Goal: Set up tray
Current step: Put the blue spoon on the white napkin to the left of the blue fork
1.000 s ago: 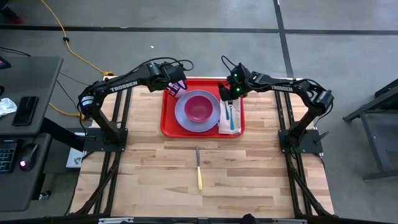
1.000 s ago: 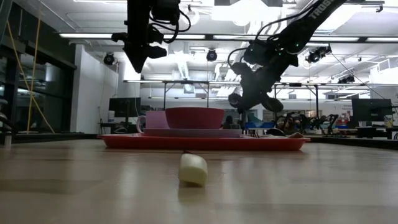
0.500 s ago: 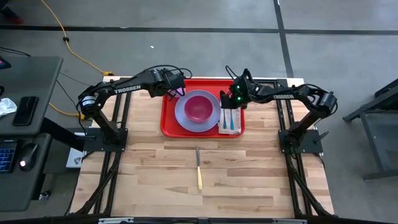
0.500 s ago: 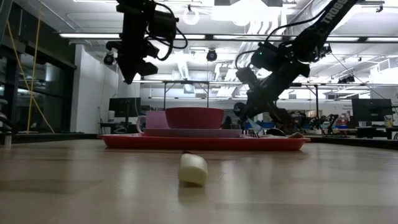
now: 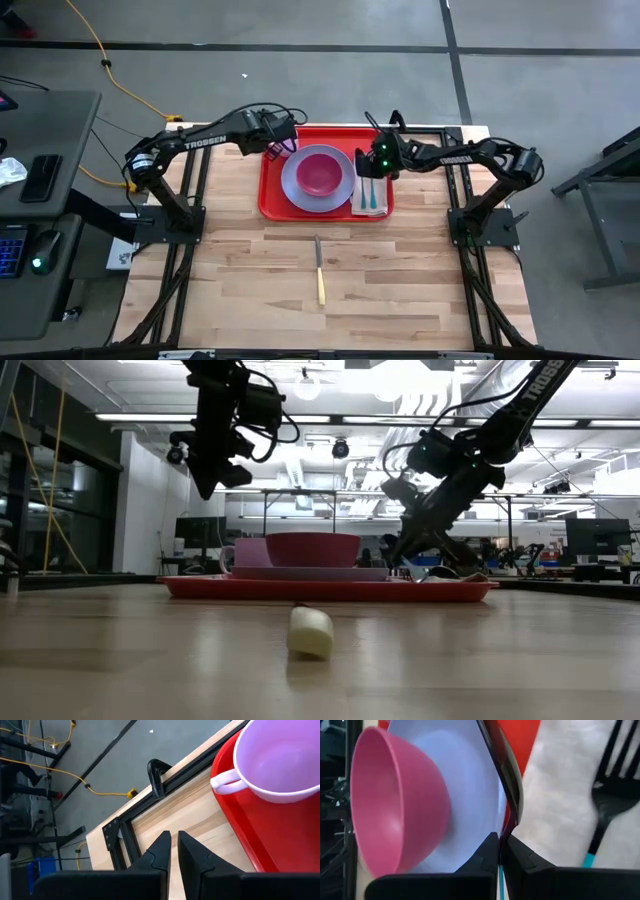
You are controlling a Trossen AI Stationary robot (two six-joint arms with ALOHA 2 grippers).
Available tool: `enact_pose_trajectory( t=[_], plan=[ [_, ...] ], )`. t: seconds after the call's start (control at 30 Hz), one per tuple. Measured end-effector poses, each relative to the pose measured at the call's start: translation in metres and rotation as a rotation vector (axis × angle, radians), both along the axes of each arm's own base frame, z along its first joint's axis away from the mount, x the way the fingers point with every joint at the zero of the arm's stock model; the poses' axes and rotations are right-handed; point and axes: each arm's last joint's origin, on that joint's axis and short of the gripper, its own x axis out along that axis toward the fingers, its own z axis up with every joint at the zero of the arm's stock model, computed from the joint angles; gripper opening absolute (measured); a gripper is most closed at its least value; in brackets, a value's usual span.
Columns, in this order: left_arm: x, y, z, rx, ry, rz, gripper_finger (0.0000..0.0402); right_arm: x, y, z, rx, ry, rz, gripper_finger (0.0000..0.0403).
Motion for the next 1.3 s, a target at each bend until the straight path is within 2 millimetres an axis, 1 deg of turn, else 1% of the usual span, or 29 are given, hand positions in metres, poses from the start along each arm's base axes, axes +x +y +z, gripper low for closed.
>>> enact_pose_trajectory(
  t=[0.87,1.3],
  plan=[
    [0.0014,0.0007,0.0002,0.006,-0.014,-0.002,0.0062,0.0011,-0.0017,0.0015,0.025,-0.018,-0.081,0.0000],
    [0.0026,0.0013,0.0004,0.011,-0.021,-0.009,0.0062,0.0018,-0.0002,-0.0019,0.000,0.019,-0.105,0.0000]
  ],
)
